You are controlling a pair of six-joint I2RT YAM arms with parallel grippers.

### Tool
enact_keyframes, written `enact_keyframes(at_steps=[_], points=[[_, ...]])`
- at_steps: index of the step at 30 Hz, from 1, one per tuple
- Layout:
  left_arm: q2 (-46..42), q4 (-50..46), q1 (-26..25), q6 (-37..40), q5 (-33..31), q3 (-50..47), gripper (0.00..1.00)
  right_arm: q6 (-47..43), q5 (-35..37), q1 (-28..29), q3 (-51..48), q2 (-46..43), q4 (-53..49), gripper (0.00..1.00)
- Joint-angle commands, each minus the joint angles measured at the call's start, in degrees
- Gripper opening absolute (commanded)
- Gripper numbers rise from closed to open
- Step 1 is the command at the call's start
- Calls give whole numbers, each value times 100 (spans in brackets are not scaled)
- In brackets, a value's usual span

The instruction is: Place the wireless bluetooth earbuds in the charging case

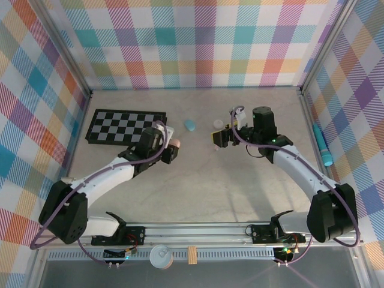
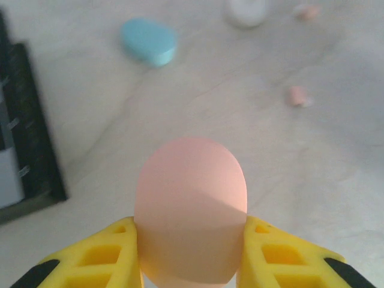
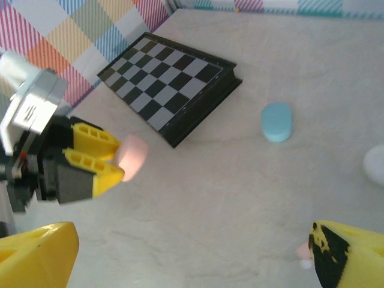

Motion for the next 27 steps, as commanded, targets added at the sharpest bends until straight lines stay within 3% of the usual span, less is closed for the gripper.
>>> enact_keyframes(at_steps=[1,4,13,20,27], points=[[-297,1245,-279,767,680,-294,28,1036,-452,-23,269,-139,-808,98],[-246,1762,-413,1115,1100,-404,27,1435,-649,-22,170,-239,-941,97],[63,1987,-1129,2164,1088,-129,28,1820,-1509,57,48,-246,-1033,88],[145,2098,-1306,2322,1254,55,28,1759,-1740,244,41,-58,-1231,71],[45,2176,-1401,2348,1251,14,28,1698,-1504,475,37,81,-1373,58]])
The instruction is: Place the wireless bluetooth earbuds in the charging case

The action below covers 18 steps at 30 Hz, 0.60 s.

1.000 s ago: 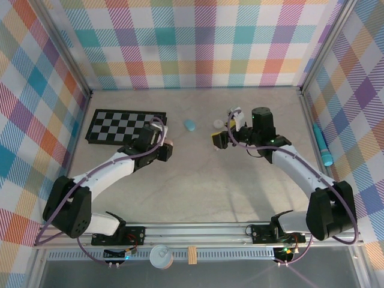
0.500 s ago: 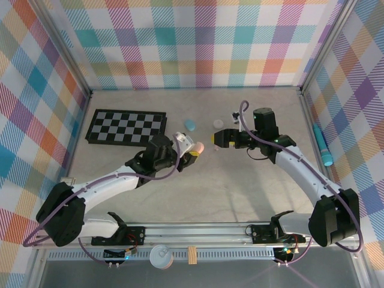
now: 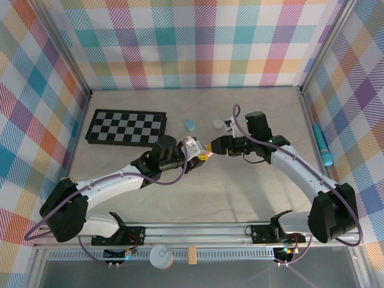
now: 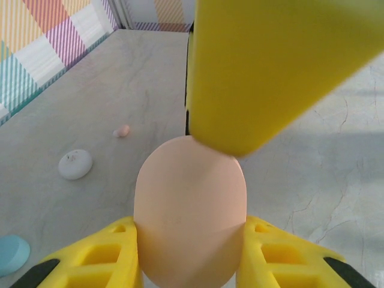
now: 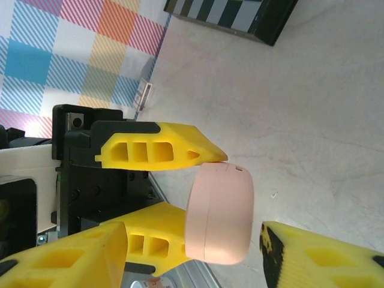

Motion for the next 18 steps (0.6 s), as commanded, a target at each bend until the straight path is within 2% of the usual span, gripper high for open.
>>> enact_keyframes(at_steps=[1,8,12,15,18], points=[[-115,301,-92,148,132,91,28,-53,-13,69,-48,74,-143,55],[-174,275,-120,185,84,55,28,43,21,97,-12,137,-232,33],[-179,345,-117,222,78,-9,30,151,35,102,-16,53,-235,26],[-247,507,-115,331,178,-125,41,289,79,91,-29,-45,-183,23],[-368,1063,-115,184,4,-427,59,481,14,86,-53,-151,-16,22]])
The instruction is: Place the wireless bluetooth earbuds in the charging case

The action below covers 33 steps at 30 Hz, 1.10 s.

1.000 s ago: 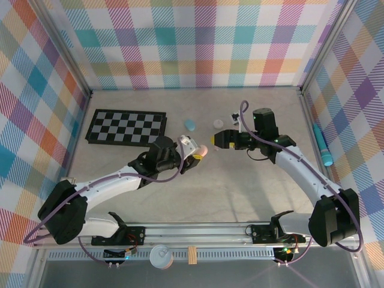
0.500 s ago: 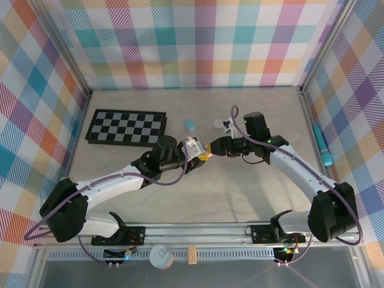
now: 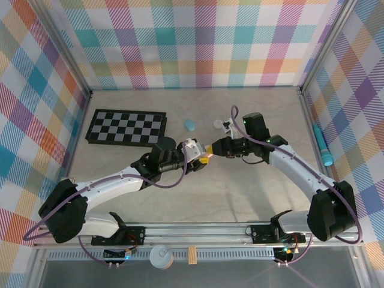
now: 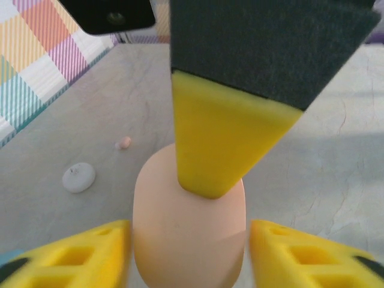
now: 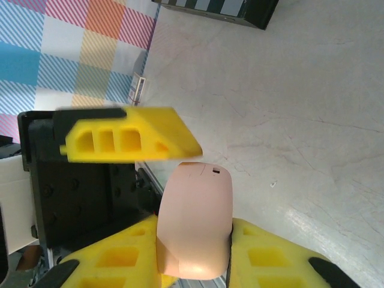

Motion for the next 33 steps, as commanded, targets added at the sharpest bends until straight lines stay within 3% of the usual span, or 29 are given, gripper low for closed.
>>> enact_keyframes(at_steps=[1,4,6,10,12,14,23,27,33], points=[[-294,978,-52,-106,-101,-350,65,348,-181,17,-70,-250,226,22],[-272,2015,9,-677,-508,-731,96,719,-493,-49,-183,-362,617,24],[-172,2941,76,-1014,-619,-1030,100,1102,-880,-182,-328,-441,1053,23],[584,5959,94,-1125,-626,-1811,100,2088,-1462,-456,-675,-524,1989,18],[571,5550,90,-993,-310,-1680,100,2804,-1650,-537,-921,-543,2855,17],[715,5831,89,-1172,-68,-1636,100,3329,-1726,-572,-1092,-556,3483,16],[881,5845,126,-1369,666,-1227,99,4561,-1866,-654,-1493,-652,4873,11],[1013,5871,189,-1679,812,-1002,96,5264,-1870,-663,-1757,-583,6070,9],[1087,5880,253,-1795,887,-770,95,6030,-1738,-663,-1949,-445,7092,7]])
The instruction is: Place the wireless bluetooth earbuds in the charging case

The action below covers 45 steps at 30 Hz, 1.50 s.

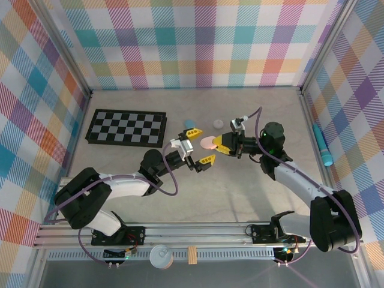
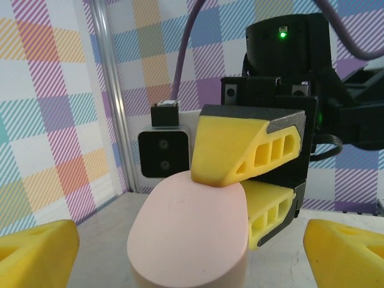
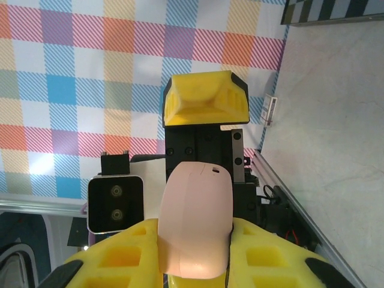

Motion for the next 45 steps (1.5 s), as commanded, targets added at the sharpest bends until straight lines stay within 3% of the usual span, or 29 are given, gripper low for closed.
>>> enact_keyframes(at_steps=[1,6,13,18,28,33,45], points=[[106,401,121,-223,251,248,94,672,3,-47,-29,95,1120,6],[222,421,262,-317,425,408,89,1043,178,-47,-6,124,1636,6],[293,410,329,-468,701,576,69,1206,297,-61,0,180,1824,5],[286,414,338,-537,793,602,65,1174,274,-58,2,210,1819,5],[301,410,342,-703,879,727,64,1094,258,-59,15,280,1813,5],[366,401,340,-709,952,737,57,1112,257,-54,40,274,1827,5],[420,396,347,-668,984,748,57,1050,267,-54,45,173,1700,5]])
